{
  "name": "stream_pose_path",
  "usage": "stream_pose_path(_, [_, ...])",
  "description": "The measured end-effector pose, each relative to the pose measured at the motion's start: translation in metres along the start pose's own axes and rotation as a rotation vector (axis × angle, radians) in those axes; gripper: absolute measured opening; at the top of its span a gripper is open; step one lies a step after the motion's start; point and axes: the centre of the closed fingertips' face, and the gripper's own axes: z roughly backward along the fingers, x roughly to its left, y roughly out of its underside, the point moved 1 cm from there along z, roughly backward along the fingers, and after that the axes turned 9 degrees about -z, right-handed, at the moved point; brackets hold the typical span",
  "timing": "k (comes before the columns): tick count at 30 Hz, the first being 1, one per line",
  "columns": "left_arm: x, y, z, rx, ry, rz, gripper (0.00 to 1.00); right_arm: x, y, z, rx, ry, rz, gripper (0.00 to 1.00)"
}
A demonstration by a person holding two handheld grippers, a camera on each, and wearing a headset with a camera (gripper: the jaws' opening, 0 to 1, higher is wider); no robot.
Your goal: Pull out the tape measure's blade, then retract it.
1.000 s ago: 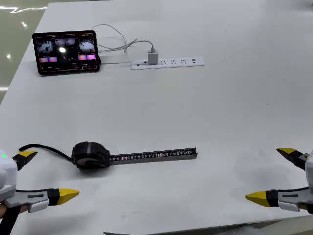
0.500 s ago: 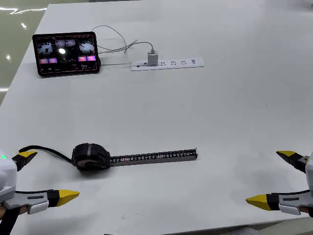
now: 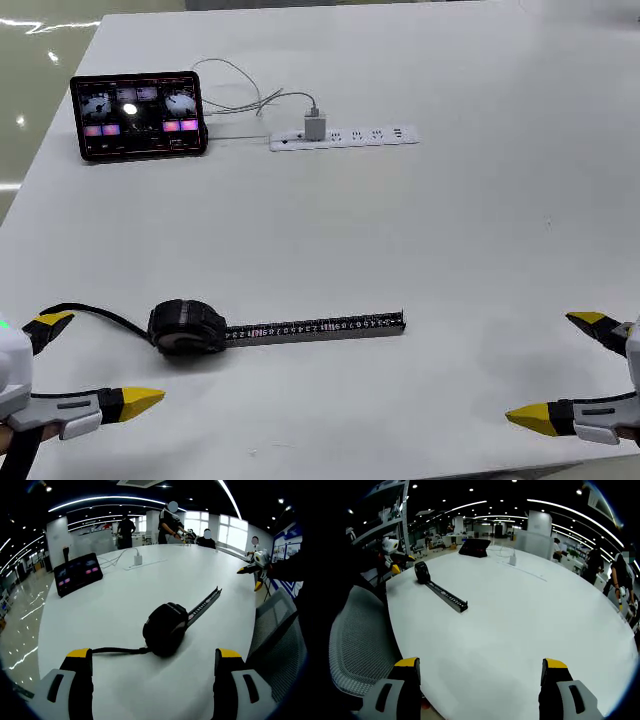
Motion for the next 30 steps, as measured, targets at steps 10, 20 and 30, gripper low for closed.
stream_pose_path(10, [0.001,-0.020,-0.014,0.002,-0.029,0.045,0.99,0.002,-0.021,-0.008,0.027,-0.042,0.070,0.99])
stream_pose_path(20, [-0.007,-0.030,-0.027,0.004,-0.027,0.053,0.99,0.004,-0.045,-0.019,0.072,-0.092,0.144,0.99])
stream_pose_path(30, [-0.009,-0.031,-0.045,0.024,-0.055,0.072,0.99,0.011,-0.060,-0.037,0.105,-0.141,0.205,0.99])
